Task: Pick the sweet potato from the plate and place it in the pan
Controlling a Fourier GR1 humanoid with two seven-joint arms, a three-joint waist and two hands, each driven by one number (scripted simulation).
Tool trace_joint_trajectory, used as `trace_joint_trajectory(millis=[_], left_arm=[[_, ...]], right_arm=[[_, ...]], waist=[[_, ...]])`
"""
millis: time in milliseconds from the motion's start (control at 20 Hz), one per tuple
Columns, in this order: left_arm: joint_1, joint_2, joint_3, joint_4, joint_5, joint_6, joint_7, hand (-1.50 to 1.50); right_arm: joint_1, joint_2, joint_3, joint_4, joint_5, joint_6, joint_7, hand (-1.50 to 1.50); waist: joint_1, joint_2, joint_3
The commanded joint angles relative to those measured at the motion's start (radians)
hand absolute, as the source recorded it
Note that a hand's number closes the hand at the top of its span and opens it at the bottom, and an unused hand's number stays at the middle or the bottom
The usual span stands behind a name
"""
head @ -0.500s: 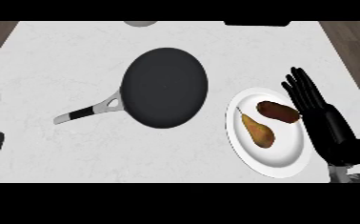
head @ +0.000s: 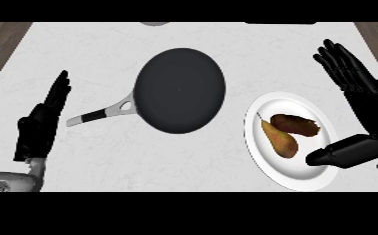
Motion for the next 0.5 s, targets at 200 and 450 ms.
trace_joint_trajectory(millis=[200, 450], left_arm=[[0.092, -0.037, -0.088, -0.029, -0.023, -0.024, 0.048, 0.00], [0.116, -0.021, -0.094, -0.045, -0.031, -0.051, 0.041, 0.00]], right_arm=[[-0.003, -0.248, -0.134, 0.321, 0.178, 0.225, -0.286, -1.50], [-0.118, -0.333, -0.094, 0.401, 0.375, 0.231, -0.403, -1.50]], waist=[[0.009, 0.004, 0.007], [0.025, 0.002, 0.006]])
